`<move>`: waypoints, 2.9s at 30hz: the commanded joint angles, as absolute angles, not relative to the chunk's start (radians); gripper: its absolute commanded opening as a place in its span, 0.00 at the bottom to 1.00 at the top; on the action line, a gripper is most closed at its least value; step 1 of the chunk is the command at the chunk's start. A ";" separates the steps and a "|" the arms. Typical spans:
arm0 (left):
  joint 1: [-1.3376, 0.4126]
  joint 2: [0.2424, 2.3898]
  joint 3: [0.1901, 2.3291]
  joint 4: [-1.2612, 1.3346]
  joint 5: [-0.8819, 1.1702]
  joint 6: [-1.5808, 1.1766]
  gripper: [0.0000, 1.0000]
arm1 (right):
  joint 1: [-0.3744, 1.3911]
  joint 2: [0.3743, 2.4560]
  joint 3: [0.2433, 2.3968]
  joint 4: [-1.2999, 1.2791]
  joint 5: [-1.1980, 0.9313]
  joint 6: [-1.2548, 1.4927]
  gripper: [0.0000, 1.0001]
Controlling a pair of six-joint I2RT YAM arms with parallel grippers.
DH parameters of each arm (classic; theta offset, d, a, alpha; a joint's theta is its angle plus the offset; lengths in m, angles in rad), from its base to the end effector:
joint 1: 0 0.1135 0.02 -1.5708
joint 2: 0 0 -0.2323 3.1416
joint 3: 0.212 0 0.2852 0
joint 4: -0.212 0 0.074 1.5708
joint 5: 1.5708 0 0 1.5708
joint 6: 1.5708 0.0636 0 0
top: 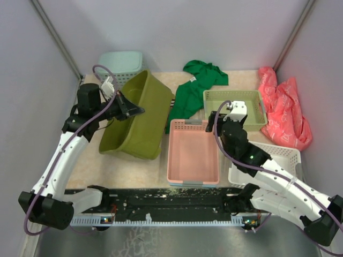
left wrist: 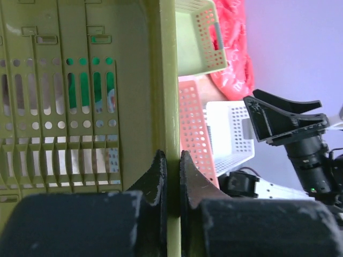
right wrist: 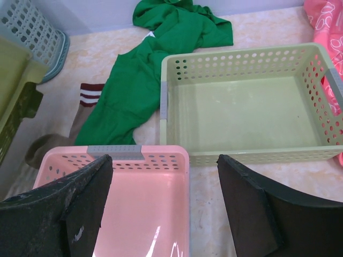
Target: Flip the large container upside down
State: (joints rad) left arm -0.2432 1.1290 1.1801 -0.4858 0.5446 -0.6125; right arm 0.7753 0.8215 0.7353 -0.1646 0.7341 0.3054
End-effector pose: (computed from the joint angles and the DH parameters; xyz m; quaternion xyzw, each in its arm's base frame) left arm 0.2954 -0.1072 0.3436 -0.0068 0.8247 -0.4213 0.3774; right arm 0.2171 0.1531 0.2893 0.0423 0.7683 0.0513 0.6366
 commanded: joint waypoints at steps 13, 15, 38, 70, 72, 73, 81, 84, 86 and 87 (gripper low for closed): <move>-0.104 1.094 1.013 -0.088 0.851 -0.925 0.00 | 0.770 0.785 0.781 -0.136 0.735 0.302 0.79; -0.085 1.094 1.004 -0.091 0.863 -0.934 0.00 | 0.771 0.785 0.779 -0.139 0.733 0.306 0.79; 0.143 1.035 1.027 -0.129 0.961 -0.895 0.00 | 0.771 0.787 0.761 -0.141 0.719 0.326 0.79; 0.268 1.064 0.943 0.019 1.120 -0.950 0.00 | 0.771 0.766 0.746 -0.155 0.711 0.341 0.79; 0.277 1.055 0.957 -0.006 1.104 -0.939 0.00 | 0.770 0.768 0.746 -0.152 0.707 0.343 0.79; 0.281 1.052 0.957 -0.013 1.097 -0.938 0.00 | 0.770 0.771 0.746 -0.151 0.706 0.344 0.79; 0.299 1.054 0.924 0.034 1.102 -1.002 0.00 | 0.771 0.772 0.733 -0.143 0.701 0.357 0.79; 0.298 1.054 0.904 0.058 1.114 -1.026 0.00 | 0.770 0.767 0.727 -0.147 0.706 0.357 0.79; 0.298 1.058 0.901 0.056 1.124 -1.029 0.00 | 0.770 0.762 0.724 -0.146 0.707 0.357 0.79; 0.298 1.061 0.899 0.056 1.129 -1.031 0.00 | 0.770 0.761 0.723 -0.147 0.707 0.357 0.79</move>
